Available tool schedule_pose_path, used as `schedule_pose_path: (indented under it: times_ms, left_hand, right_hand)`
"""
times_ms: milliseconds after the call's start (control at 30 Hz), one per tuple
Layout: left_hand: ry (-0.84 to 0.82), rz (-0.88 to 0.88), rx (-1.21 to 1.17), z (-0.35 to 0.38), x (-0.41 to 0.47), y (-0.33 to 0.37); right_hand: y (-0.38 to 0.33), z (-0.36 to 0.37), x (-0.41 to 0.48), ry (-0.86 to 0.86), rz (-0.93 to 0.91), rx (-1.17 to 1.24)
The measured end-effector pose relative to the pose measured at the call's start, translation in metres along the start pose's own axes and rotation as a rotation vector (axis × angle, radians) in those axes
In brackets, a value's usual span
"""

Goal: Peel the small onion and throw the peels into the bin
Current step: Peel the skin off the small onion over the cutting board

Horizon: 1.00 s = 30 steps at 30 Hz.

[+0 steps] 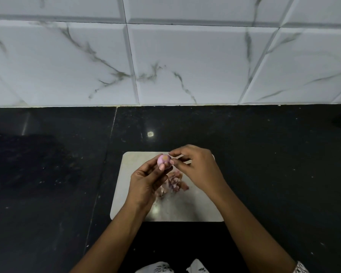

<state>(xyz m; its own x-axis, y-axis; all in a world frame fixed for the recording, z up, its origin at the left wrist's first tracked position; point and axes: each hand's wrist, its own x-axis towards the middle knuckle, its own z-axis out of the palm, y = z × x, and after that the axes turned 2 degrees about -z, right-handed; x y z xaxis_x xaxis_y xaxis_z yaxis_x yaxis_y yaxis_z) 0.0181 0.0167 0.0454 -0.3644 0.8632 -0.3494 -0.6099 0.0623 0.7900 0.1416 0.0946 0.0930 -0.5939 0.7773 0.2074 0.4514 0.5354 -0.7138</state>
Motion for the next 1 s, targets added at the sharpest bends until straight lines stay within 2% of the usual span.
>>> schedule_pose_path:
  times_ms: [333, 500, 567, 867, 1000]
  left_hand:
    - [0.01, 0.258, 0.298, 0.002, -0.007, 0.013]
    - [0.001, 0.369, 0.462, 0.0, -0.01, 0.02]
    - [0.014, 0.386, 0.496, -0.001, -0.011, 0.019]
    - [0.026, 0.451, 0.492, 0.003, -0.015, 0.014]
    - [0.021, 0.42, 0.443, 0.0, -0.017, 0.008]
  right_hand:
    - [-0.02, -0.009, 0.006, -0.062, -0.115, -0.228]
    - [-0.032, -0.012, 0.011, -0.289, -0.06, -0.459]
    - [-0.035, -0.013, 0.012, -0.333, -0.044, -0.474]
    - [-0.034, -0.006, 0.007, -0.161, -0.085, -0.409]
    - [-0.025, -0.001, 0.006, -0.069, -0.207, -0.347]
